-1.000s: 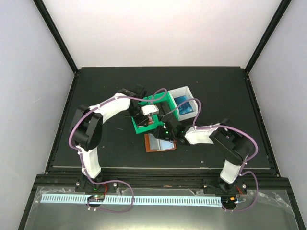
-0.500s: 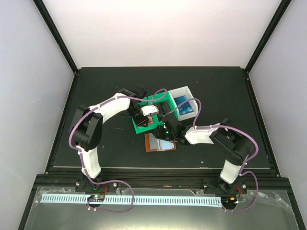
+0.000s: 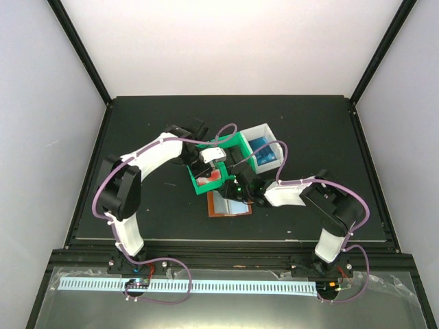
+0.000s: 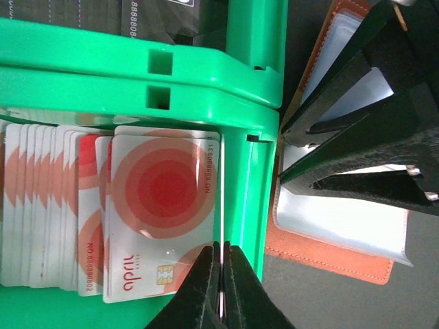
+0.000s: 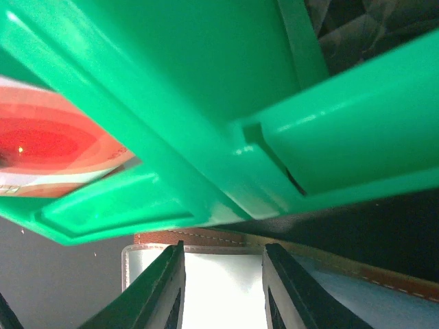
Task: Put the credit cards into the card holder
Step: Pick up the credit card from the storage box, then insert the credit card into the card holder.
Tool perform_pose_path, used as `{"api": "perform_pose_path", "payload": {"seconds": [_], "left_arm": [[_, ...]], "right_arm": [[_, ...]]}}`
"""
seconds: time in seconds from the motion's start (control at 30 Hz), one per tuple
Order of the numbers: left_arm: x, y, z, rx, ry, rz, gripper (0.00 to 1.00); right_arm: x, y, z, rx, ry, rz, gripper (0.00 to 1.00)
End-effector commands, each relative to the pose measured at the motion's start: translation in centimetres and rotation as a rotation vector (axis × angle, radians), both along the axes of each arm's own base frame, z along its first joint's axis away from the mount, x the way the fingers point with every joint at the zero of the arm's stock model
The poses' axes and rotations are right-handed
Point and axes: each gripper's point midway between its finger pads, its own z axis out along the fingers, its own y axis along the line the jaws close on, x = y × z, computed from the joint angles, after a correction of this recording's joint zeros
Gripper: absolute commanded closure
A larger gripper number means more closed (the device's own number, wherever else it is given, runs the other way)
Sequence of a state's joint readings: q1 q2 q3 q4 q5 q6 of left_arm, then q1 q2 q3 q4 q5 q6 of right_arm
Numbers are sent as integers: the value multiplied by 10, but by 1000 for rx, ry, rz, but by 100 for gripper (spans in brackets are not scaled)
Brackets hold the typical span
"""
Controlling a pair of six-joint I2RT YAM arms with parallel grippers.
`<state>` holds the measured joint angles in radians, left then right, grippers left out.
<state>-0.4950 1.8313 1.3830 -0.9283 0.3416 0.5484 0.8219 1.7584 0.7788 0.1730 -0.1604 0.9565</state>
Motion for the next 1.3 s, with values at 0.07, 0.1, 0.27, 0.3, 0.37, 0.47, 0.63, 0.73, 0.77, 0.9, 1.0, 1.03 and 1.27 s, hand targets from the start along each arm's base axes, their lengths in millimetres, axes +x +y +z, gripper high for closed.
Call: {"api": "perform_pose_path", "payload": {"seconds": [0.07, 0.1, 0.27, 0.3, 0.37, 0.47, 0.63, 0.73, 0.77, 0.9, 1.0, 1.03, 1.27], "left_arm": [[0, -4, 30, -55, -75, -14, 98], [1, -6, 36, -69, -96, -8, 98], [7, -4, 59, -116, -181, 48, 98], [6, -4, 66, -134, -195, 61, 98], [5, -6, 81, -175, -215, 88, 98], [6, -4, 109, -234, -246, 190, 98], [14, 25, 159, -301, -226, 661, 98], [-13, 14, 176, -437, -41, 756, 99], [-23, 10, 181, -488, 31, 782, 99], [-61, -5, 208, -673, 295, 805, 98], [-85, -14, 224, -789, 448, 756, 98], [-91, -17, 229, -821, 502, 740, 98], [-118, -25, 268, -976, 763, 673, 99]], "right_arm": [[1, 1, 15, 40, -25, 15, 63], [3, 3, 20, 49, -39, 22, 63], [12, 6, 49, 99, -100, 34, 57], [14, 8, 59, 124, -121, 47, 55], [15, 9, 80, 163, -171, 71, 52], [15, 11, 117, 216, -245, 126, 47], [-6, 13, 185, 419, -297, 262, 35], [-20, 12, 213, 497, -306, 306, 30], [-24, 12, 222, 523, -301, 317, 30], [-40, 12, 251, 605, -252, 349, 33], [-44, 6, 260, 614, -221, 320, 38], [-46, 4, 262, 621, -216, 310, 39], [-68, -2, 285, 786, -142, 315, 52]]}}
